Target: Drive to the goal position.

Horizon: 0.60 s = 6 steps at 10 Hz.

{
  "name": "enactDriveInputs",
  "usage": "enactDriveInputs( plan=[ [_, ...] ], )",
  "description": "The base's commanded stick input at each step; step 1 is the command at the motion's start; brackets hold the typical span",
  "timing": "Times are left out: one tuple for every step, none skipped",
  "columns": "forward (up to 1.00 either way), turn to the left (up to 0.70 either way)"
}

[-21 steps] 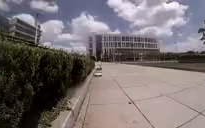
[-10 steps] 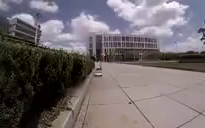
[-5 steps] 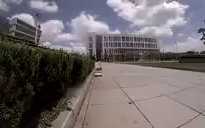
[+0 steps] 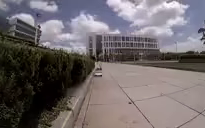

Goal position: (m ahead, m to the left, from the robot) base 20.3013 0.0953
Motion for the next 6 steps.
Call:
enactDriveInputs(
  plan=[
    [0.04,0.00],
    [0.04,0.00],
    [0.04,0.00],
    [0.04,0.00],
    [0.04,0.00],
    [0.04,0.00]
  ],
)
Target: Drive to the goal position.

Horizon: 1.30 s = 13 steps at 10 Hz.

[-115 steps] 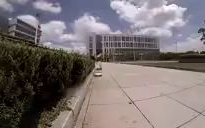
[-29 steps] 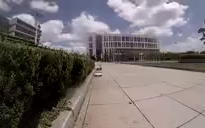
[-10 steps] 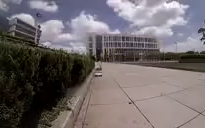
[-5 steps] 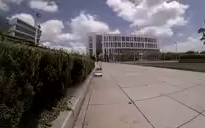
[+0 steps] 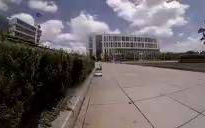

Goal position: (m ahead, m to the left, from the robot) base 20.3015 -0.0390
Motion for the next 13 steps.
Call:
enactDriveInputs(
  plan=[
    [0.04,0.00],
    [0.04,0.00],
    [0.04,0.00],
    [0.03,0.00],
    [0.00,0.00],
    [0.02,0.00],
    [0.03,0.00],
    [0.04,0.00],
    [0.04,0.00],
    [0.04,0.00],
    [0.04,0.00],
    [0.01,0.00],
    [0.04,0.00]
  ],
)
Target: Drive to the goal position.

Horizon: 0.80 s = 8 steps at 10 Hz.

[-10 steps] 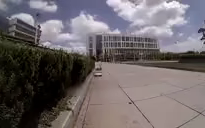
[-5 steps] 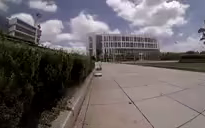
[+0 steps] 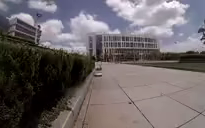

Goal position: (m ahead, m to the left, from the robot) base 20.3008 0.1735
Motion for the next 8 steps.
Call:
enactDriveInputs(
  plan=[
    [0.02,0.00],
    [0.01,0.00],
    [0.01,0.00],
    [0.03,0.00],
    [0.04,0.00],
    [0.04,0.00],
    [0.02,0.00],
    [0.00,0.00]
  ],
)
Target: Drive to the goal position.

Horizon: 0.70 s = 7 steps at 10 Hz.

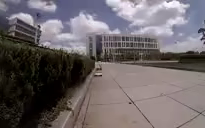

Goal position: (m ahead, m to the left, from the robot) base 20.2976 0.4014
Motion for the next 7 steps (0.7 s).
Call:
enactDriveInputs(
  plan=[
    [0.02,0.00],
    [0.04,0.00],
    [0.04,0.00],
    [0.04,0.00],
    [0.04,0.00],
    [0.04,0.00],
    [0.04,0.00]
  ],
)
